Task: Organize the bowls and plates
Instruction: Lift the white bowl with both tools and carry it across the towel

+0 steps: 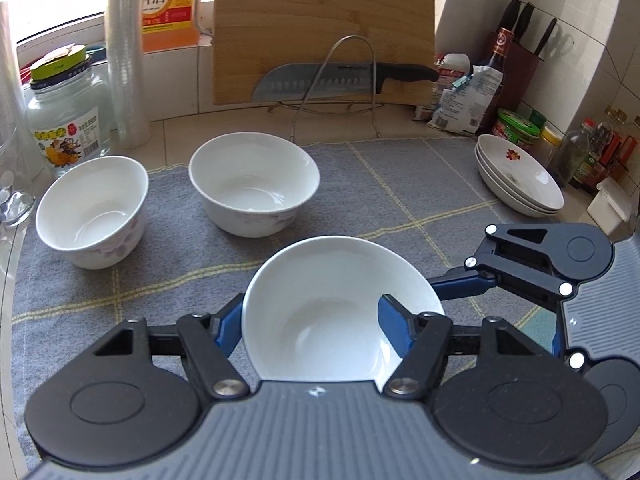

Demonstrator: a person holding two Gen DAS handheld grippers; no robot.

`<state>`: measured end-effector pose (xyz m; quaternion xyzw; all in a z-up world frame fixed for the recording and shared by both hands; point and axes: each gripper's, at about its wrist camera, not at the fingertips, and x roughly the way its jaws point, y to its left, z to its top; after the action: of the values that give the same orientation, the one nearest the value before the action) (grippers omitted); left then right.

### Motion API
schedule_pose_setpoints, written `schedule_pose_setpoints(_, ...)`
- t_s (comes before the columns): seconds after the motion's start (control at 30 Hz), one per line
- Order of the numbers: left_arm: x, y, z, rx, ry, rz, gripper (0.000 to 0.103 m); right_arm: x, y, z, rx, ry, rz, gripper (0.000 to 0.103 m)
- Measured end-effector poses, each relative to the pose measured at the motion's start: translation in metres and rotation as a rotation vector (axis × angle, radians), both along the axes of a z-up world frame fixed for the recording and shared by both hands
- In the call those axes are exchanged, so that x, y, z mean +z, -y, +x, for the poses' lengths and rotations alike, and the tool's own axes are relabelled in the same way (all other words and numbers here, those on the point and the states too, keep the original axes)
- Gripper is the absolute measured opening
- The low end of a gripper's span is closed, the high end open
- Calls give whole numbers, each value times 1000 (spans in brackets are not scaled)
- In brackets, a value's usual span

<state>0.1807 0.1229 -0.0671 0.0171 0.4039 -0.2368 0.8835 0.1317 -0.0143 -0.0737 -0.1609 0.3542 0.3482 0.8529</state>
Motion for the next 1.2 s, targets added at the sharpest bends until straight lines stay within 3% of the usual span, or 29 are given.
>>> schedule_pose_setpoints(0.57,-2,76,3,-154,-1,2,68,4,72,-17,-154,-1,-7,83)
schedule_pose_setpoints(1.2,-16,109,8,-226,-39,12,68,-7,99,-17,-220,-55,-17,83)
